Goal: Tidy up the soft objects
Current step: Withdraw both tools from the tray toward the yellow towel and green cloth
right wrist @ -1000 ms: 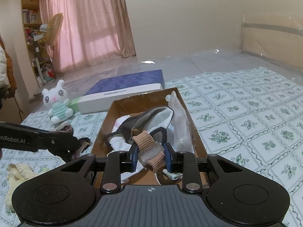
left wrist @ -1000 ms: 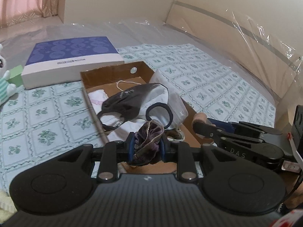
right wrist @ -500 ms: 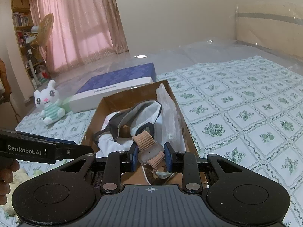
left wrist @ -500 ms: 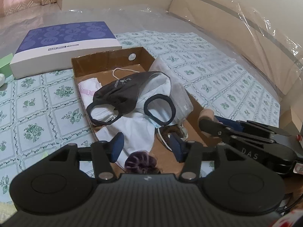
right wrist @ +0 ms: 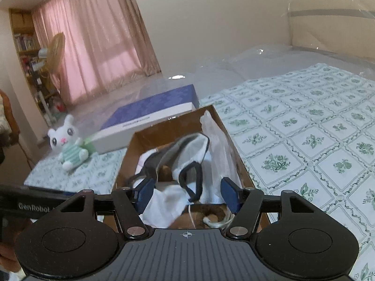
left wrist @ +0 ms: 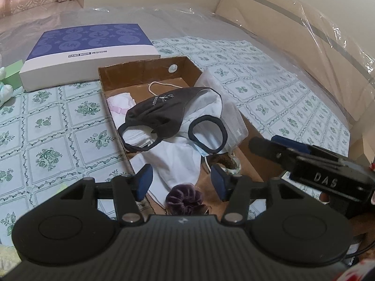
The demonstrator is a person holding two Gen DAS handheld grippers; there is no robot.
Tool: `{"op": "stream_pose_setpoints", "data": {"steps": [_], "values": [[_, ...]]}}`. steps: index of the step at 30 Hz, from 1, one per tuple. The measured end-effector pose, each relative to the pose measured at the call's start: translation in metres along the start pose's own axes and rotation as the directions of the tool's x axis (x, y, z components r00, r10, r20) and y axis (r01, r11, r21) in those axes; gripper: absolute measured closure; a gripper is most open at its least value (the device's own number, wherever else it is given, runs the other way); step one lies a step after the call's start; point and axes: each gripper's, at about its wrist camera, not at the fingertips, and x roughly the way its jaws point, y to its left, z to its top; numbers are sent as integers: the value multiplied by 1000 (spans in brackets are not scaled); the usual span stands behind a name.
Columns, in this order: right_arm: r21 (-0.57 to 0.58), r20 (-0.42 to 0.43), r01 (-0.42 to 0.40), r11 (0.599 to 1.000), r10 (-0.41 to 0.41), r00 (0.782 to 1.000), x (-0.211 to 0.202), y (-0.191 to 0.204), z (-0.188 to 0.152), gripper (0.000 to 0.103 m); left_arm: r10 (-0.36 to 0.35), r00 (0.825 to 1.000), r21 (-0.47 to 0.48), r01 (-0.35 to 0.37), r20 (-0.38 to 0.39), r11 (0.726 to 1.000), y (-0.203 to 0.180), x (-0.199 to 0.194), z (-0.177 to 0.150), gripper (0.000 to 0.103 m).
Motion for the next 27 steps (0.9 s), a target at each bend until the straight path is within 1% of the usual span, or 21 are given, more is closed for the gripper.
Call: {"op": "stream_pose_setpoints", "data": {"steps": [7,15,19,27], "values": [[32,-1,39,999,-39,999,-10,-6,4,38,-1,1000,-16,2,16,1000,5,-15,-4,51],[52,-13,34,998,-33,999,-31,3,-9,38,18,997,-29,-16,70,999,18,-61,-23,48],[47,-27,19,999,-18,999,-41,16,-18,38,56,994,-40,-52,96,998,26,-86,-36,45],[40,-39,-14,999,16,999,-64,48,-34,38,131,983,-107,-118,131,987,50,-139,-72,43]]}}
